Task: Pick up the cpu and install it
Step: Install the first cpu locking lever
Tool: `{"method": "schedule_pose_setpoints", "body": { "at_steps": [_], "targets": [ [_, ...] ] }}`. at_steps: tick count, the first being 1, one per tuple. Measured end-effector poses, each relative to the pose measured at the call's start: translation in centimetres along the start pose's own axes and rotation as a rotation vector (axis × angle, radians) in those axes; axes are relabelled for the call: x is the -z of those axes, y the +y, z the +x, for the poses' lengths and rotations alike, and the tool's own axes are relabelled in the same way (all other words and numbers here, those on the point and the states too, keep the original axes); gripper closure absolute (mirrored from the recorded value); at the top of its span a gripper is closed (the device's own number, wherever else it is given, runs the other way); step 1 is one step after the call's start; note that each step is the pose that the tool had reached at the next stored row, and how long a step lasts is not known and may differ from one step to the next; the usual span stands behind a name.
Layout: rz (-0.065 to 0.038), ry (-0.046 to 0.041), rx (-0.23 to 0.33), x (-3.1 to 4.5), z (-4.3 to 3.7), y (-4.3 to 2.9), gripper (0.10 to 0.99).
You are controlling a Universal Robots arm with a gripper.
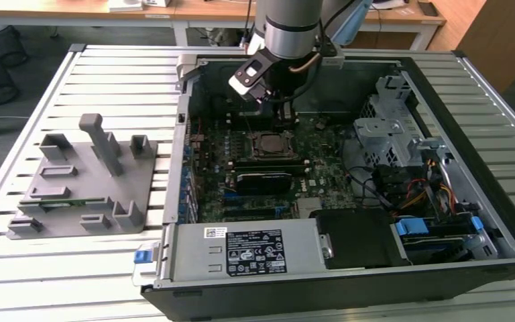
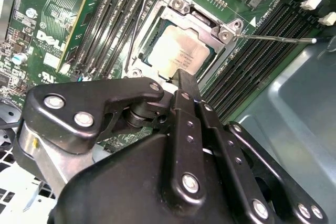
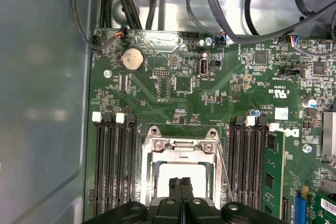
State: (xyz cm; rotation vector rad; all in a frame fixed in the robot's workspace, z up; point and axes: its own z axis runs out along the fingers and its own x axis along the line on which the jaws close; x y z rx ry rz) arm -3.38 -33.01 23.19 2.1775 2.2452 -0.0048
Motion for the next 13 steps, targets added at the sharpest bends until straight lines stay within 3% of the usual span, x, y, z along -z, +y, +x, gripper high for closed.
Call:
{"method": "schedule_pose_setpoints", "body": {
  "at_steps": [13],
  "targets": [
    [0.000,0.0003,0.004,0.76,-0.01,0.01,0.980]
  ]
}}
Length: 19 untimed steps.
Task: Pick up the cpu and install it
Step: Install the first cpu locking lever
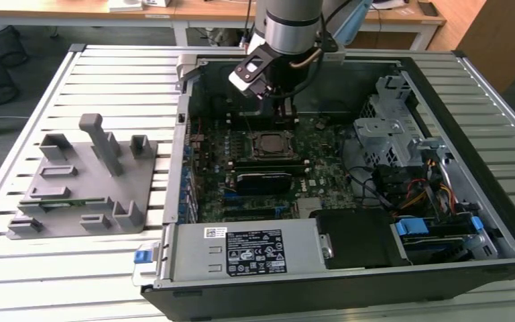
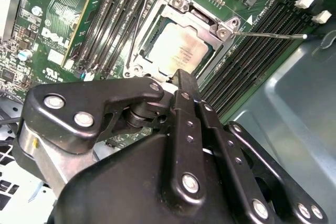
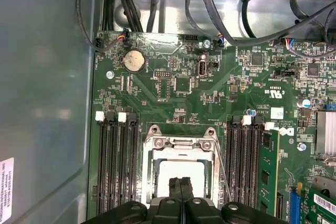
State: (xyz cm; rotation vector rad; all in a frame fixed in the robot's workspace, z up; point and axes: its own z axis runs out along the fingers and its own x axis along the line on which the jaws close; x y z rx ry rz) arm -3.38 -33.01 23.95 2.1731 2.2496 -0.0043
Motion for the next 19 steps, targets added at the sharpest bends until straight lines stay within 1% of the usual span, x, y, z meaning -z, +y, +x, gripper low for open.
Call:
{"method": "schedule_pose_setpoints", "body": {
  "at_steps": [2,17,19],
  "targets": [
    [0.000,0.0000,0.020,0.01,0.00,0.00,0.980],
    [-0.003,0.0019,0.293,-0.01,0.00,0.00,0.980],
    [-0.004,0.0021,0.314,-0.01,0.00,0.00,0.980]
  ]
}}
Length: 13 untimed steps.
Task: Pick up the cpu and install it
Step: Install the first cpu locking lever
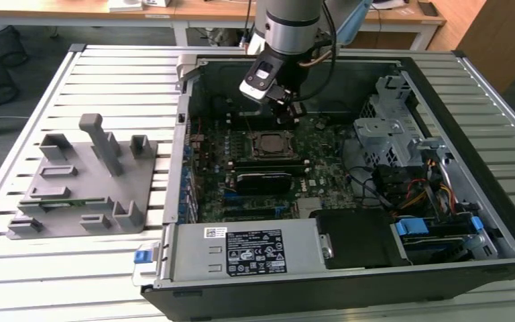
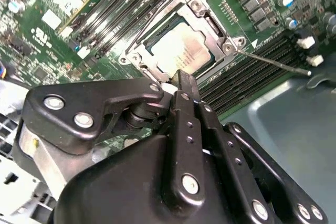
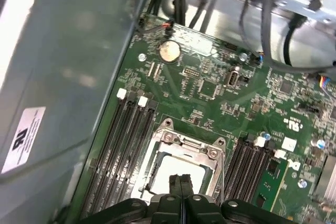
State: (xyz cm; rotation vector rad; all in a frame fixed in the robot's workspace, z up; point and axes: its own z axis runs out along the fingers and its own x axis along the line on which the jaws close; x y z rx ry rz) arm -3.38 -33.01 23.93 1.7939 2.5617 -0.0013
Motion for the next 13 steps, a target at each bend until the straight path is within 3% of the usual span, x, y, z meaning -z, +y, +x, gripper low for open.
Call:
{"method": "schedule_pose_setpoints", "body": {
  "at_steps": [8,13],
  "targets": [
    [0.000,-0.0006,0.016,-0.04,0.01,-0.03,0.980],
    [0.000,-0.0007,0.016,0.39,0.01,-0.03,0.980]
  ]
}}
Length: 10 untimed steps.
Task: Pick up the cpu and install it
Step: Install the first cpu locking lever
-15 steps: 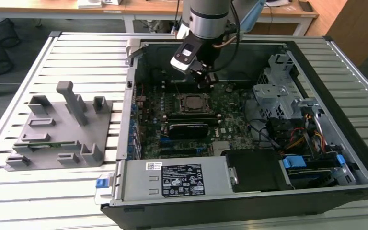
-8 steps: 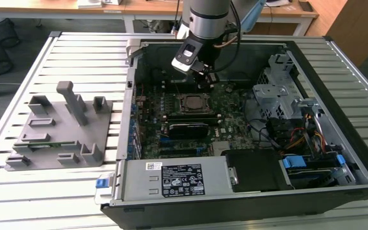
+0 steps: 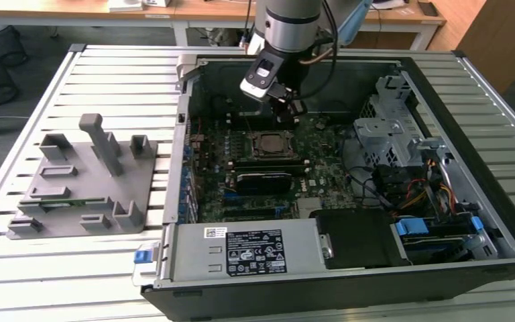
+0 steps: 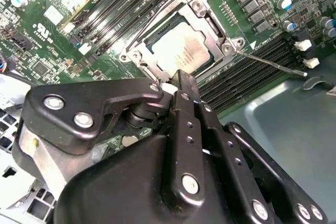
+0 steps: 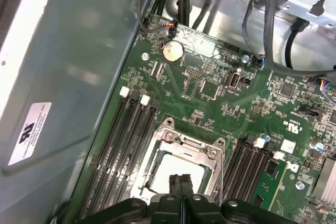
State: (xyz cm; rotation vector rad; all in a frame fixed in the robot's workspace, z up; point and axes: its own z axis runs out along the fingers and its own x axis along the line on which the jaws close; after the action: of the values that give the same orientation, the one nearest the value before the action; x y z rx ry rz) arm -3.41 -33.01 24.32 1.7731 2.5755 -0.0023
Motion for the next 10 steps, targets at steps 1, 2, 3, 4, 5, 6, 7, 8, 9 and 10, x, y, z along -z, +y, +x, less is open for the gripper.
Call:
{"method": "schedule_pose_setpoints", "body": {
  "at_steps": [1,2,3,4,5,6,7,8,9,10],
  "targets": [
    [0.000,0.0000,0.000,0.11,0.00,0.00,0.980],
    [0.000,0.0001,0.000,0.22,0.00,0.00,0.980],
    [0.000,0.0001,0.000,0.34,0.00,0.00,0.980],
    [0.000,0.0001,0.000,0.48,0.00,0.00,0.980],
    [0.000,0.0001,0.000,0.63,-0.01,0.00,0.980],
    [0.000,0.0000,0.000,0.76,-0.01,0.01,0.980],
    [0.000,0.0000,0.000,0.86,-0.01,0.01,0.980],
    [0.000,-0.0001,0.000,0.92,-0.01,0.01,0.980],
    [0.000,-0.0001,0.000,0.92,-0.01,0.01,0.980],
    [0.000,-0.0009,0.001,0.92,-0.01,0.01,0.980]
  ]
}}
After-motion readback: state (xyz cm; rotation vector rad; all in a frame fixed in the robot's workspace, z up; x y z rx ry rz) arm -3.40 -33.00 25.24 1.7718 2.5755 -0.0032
